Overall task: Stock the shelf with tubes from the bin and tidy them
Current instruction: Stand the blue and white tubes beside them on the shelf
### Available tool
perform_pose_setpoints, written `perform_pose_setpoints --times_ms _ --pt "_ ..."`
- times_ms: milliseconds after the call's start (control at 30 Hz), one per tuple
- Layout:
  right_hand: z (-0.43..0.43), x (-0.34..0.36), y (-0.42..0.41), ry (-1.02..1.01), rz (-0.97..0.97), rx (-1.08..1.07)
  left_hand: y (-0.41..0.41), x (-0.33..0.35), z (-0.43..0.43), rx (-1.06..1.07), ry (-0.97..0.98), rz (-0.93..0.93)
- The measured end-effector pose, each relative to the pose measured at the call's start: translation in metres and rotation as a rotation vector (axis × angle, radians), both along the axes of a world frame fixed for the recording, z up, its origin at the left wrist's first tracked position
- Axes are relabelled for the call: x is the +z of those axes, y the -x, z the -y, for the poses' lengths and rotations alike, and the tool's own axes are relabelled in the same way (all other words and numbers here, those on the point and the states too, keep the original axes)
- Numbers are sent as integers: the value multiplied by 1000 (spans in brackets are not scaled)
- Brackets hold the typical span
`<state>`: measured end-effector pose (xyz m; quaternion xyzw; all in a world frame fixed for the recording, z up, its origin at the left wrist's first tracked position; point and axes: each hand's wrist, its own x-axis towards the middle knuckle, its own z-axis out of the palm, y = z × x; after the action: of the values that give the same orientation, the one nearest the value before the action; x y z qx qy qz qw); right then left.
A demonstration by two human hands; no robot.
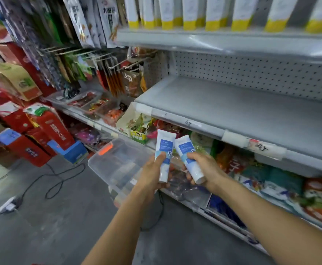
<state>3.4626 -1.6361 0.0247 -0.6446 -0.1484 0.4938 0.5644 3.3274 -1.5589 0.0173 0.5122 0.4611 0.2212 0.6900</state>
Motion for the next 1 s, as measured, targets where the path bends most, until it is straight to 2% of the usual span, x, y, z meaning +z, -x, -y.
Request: perform_pose_setpoints --times_ms 267,433,633,800,1000 --pt "150 67 -94 -117 160 -140 -104 63 127 -243 -232 123" --pt "273 102 -173 -224 259 -175 -187 96 237 -359 -330 252" --pt "414 147 -259 -226 381 -195 -281 134 362 -424 -373 318" --pt "491 185 -302 -209 522 -193 -335 173 433 -513 -410 428" --pt "552 231 -341 -356 563 -315 -382 216 474 -546 -470 486"
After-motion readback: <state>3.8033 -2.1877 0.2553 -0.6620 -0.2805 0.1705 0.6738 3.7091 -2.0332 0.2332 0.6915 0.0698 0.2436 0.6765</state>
